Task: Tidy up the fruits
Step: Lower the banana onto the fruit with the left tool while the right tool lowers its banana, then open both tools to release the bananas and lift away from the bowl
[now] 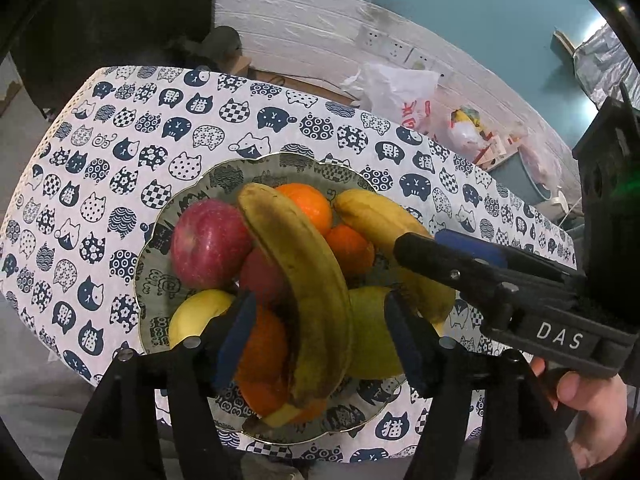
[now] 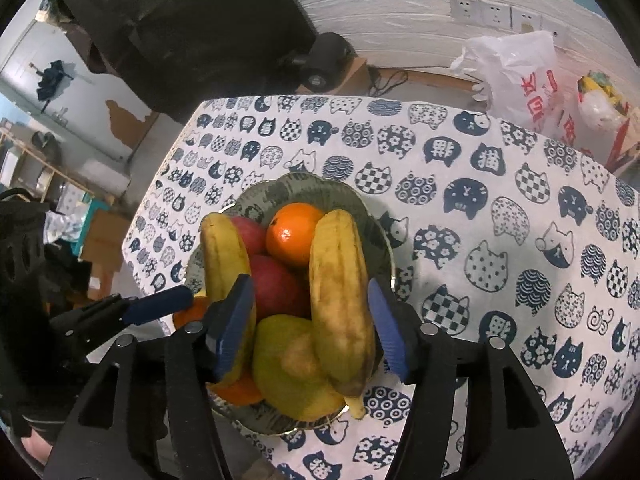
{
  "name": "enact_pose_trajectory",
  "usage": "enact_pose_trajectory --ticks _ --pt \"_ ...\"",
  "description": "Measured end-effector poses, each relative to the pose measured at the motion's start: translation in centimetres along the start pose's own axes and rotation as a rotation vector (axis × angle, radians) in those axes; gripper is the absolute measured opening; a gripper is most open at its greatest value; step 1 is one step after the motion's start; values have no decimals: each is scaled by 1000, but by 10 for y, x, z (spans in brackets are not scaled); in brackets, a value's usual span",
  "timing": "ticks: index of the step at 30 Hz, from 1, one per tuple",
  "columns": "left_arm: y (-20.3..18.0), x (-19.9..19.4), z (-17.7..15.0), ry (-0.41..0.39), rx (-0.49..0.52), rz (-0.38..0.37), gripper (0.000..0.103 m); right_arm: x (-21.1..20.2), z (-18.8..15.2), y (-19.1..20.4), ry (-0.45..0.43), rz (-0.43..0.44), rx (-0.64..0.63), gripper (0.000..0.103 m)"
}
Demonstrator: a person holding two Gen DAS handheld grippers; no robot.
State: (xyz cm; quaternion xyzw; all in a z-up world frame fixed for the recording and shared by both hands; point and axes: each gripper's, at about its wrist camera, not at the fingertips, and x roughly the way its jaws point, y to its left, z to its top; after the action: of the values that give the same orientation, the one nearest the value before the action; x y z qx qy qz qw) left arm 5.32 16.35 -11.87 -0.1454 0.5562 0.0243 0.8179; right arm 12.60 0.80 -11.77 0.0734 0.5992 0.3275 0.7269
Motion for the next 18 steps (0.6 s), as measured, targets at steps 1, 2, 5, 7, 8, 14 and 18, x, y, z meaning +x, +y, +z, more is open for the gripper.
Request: enact_pose_trajectory --ticks 1,2,5,7,8,14,18 --pt "0 0 0 -1 1 0 69 -1 0 -2 -1 -8 5 64" --pt "-1 -1 0 -2 2 1 69 -2 -1 -4 -1 -15 11 65" --pt "-2 -2 -1 -5 8 3 70 -4 -2 -9 -4 -8 25 65" --pt "-3 -3 -1 -5 7 7 71 -5 -2 -10 -1 -8 24 65" --pt "-3 -3 -1 -4 7 7 72 -5 -3 -10 2 -11 19 65" --pt "-4 -5 -3 -6 15 14 72 -9 -7 -7 -2 -25 6 65" --pt "-6 -12 -6 -17 25 23 72 -22 -7 -2 -29 -61 -20 65"
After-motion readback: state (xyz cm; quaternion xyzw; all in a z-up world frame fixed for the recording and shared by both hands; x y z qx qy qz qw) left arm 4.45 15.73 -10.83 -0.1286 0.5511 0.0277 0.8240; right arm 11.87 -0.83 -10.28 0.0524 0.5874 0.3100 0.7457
